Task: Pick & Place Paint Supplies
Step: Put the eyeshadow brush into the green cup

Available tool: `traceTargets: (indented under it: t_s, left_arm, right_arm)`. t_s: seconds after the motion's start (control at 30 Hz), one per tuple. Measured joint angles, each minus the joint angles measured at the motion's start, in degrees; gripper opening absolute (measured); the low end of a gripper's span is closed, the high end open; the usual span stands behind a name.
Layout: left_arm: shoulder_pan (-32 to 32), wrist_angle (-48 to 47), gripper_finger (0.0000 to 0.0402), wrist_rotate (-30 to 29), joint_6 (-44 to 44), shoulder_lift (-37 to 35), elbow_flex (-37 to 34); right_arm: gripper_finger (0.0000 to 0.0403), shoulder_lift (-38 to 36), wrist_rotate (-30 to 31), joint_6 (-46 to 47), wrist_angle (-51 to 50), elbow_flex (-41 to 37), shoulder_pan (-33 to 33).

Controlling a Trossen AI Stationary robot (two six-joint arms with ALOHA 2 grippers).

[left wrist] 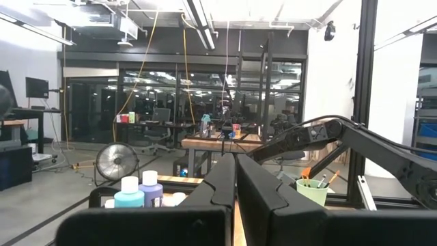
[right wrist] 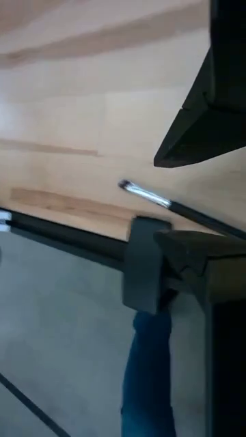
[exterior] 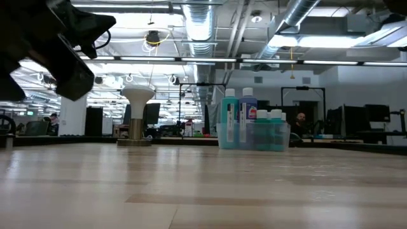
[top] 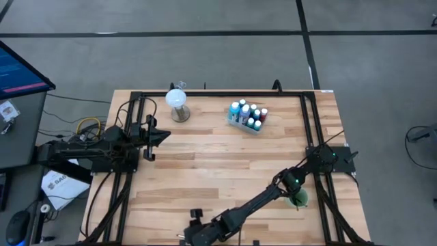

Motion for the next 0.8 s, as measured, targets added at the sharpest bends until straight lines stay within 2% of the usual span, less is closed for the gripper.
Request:
traceTargets:
  t_s: [0.37,0.5,0.8]
  left_arm:
    - [0.00,0.06,0.0002,-0.01,0.02,0.00,0.02]
    - [0.00,0.12,0.0002,0.00,0.02,0.00,0.02]
    - [0.00,0.14,0.0002,-0.01,0.00,0.00,0.00]
  right_arm:
    - [0.0148,2.85,-2.51,4.43,-2.45,0.48,-0.19]
    - [0.0128,1.59,-0.17,5.81,-9.37,0.50,-0.95]
    - [0.0093,-0.63,0.21,8.72,-27.45,0.56,-3.63]
